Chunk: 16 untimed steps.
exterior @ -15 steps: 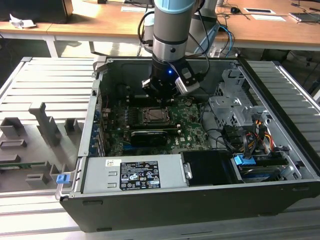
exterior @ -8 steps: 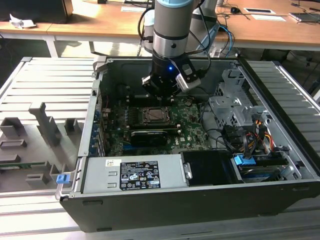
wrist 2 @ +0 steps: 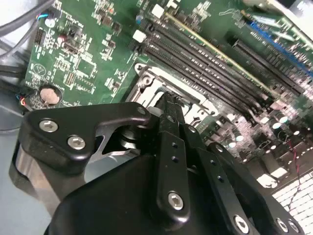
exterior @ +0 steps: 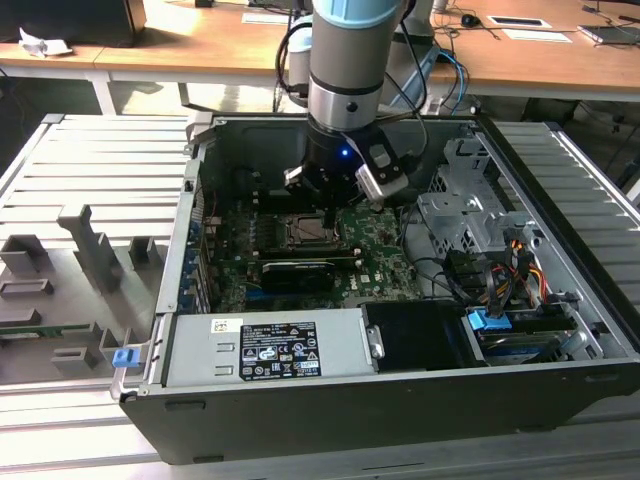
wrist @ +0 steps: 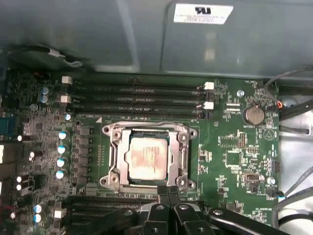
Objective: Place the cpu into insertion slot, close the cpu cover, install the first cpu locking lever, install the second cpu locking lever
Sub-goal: 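Install the second cpu locking lever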
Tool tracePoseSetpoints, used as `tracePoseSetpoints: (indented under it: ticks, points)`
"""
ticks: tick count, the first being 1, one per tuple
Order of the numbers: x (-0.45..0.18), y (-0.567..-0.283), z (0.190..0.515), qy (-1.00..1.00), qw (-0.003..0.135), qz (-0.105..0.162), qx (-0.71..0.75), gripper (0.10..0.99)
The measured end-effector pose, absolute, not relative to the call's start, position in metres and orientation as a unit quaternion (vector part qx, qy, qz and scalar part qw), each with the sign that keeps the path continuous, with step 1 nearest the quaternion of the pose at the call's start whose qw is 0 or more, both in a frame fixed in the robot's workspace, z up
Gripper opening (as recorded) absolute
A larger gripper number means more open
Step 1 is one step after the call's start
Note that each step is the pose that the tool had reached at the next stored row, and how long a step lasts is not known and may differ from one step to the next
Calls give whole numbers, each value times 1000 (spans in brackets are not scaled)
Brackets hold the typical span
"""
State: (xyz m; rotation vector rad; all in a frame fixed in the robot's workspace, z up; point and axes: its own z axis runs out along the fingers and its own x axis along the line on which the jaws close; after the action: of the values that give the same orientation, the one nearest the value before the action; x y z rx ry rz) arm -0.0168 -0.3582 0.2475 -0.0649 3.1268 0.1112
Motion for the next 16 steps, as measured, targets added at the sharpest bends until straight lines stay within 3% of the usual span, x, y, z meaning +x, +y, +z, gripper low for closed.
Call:
tracePoseSetpoints:
  ticks: [7, 16]
  points:
    - [-17, -377, 244, 998, 2, 56, -21, 106]
    - [-17, -377, 239, 998, 1, 58, -21, 106]
